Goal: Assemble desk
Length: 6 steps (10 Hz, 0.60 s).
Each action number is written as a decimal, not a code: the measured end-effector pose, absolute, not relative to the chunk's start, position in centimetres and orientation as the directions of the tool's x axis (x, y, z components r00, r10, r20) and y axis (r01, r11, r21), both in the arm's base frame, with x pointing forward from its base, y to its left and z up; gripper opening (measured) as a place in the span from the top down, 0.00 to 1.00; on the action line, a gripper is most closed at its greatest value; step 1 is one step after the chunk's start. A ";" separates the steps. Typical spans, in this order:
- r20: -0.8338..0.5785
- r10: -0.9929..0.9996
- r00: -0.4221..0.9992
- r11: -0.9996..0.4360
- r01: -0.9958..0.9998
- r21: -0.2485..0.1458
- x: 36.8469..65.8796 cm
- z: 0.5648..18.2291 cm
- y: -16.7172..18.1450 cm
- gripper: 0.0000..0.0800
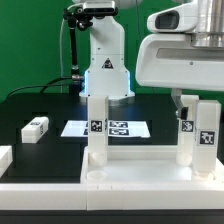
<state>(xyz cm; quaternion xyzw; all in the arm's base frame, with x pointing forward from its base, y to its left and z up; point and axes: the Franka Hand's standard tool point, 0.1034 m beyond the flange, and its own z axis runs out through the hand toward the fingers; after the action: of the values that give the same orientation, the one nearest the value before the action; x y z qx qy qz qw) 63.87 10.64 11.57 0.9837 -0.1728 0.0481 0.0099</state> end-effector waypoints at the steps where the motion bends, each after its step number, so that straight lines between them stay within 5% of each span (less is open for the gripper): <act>1: 0.098 -0.410 0.907 -0.911 -0.411 -0.005 63.9 11.6 10.7 0.64; 6: 0.066 -0.758 0.649 -0.651 -0.759 -0.017 64.2 11.4 10.4 0.64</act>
Offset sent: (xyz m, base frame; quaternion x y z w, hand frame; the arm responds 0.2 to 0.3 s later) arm 0.0000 0.0000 0.0000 0.0000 0.0000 0.1938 0.9810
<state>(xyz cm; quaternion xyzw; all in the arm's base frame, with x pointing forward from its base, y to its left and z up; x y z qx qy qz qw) 64.24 10.39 11.37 0.9080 -0.4176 0.0337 0.0062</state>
